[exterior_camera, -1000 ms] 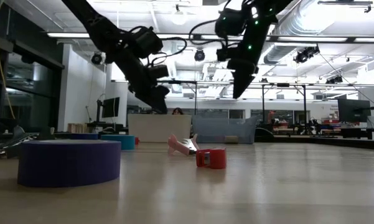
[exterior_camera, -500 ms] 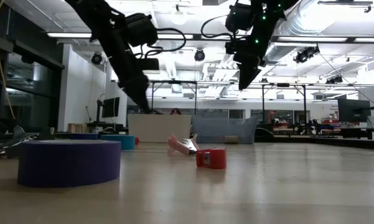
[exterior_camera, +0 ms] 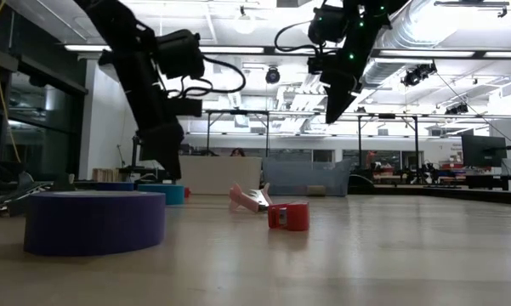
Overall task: Pick and place Stapler, Stapler remover, tape
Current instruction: Put the top red stapler into the black bin
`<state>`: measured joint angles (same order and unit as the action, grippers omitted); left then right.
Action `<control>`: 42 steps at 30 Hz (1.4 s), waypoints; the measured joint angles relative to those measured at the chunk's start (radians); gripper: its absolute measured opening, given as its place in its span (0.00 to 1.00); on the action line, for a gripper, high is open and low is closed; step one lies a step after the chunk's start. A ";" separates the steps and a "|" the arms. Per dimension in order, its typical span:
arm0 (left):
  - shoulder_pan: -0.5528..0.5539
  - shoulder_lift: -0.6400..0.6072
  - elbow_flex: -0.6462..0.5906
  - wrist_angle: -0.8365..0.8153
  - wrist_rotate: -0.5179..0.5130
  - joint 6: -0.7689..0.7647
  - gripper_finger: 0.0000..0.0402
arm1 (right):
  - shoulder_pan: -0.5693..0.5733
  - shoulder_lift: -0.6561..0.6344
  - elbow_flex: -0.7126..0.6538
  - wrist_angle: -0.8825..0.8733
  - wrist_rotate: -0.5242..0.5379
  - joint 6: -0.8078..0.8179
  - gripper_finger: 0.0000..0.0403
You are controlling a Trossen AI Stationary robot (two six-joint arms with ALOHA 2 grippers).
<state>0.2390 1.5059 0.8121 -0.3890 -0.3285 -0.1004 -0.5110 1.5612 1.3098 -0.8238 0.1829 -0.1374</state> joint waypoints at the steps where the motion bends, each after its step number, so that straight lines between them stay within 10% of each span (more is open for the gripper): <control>1: 0.000 0.000 -0.011 0.012 0.001 -0.017 0.73 | 0.000 0.000 0.000 0.000 -0.002 -0.002 0.46; 42: 0.002 0.006 -0.382 0.587 -0.065 -0.194 0.73 | 0.001 0.001 0.000 0.066 -0.127 -0.066 0.46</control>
<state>0.2405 1.5120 0.4305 0.1976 -0.3935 -0.2940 -0.5102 1.5620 1.3098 -0.7574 0.0559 -0.2034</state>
